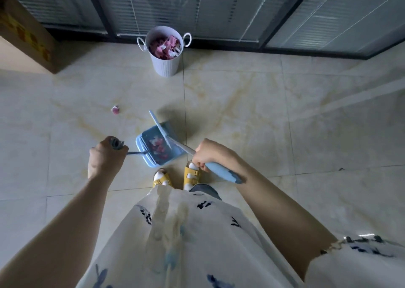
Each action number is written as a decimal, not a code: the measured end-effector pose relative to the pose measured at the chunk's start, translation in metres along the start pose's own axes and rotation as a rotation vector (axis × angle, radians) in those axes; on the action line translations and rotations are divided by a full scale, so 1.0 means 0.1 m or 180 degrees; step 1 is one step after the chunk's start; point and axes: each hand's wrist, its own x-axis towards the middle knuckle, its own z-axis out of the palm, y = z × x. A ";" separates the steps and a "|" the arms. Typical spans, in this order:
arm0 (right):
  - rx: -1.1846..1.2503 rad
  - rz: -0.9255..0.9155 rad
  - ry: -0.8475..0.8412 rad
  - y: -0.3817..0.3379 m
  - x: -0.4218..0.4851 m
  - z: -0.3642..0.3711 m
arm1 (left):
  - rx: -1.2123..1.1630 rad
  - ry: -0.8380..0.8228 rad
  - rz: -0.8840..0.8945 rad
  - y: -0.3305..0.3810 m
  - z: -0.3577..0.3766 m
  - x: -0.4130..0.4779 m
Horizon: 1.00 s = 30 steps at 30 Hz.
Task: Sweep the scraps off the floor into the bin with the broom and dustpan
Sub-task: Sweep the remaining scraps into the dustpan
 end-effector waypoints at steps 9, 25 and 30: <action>-0.0162 0.0246 0.0763 0.00 0.01 -0.49 | -0.0074 0.0020 -0.0165 -0.25 -0.18 -0.08; 0.0346 0.0096 -0.0407 -0.52 -0.06 -0.34 | -0.0064 0.0043 -0.0468 -0.23 -0.16 -0.14; 0.0157 -0.0119 -0.0040 -0.83 -0.12 -0.63 | -0.0255 0.0111 -0.0559 -0.33 -0.18 -0.21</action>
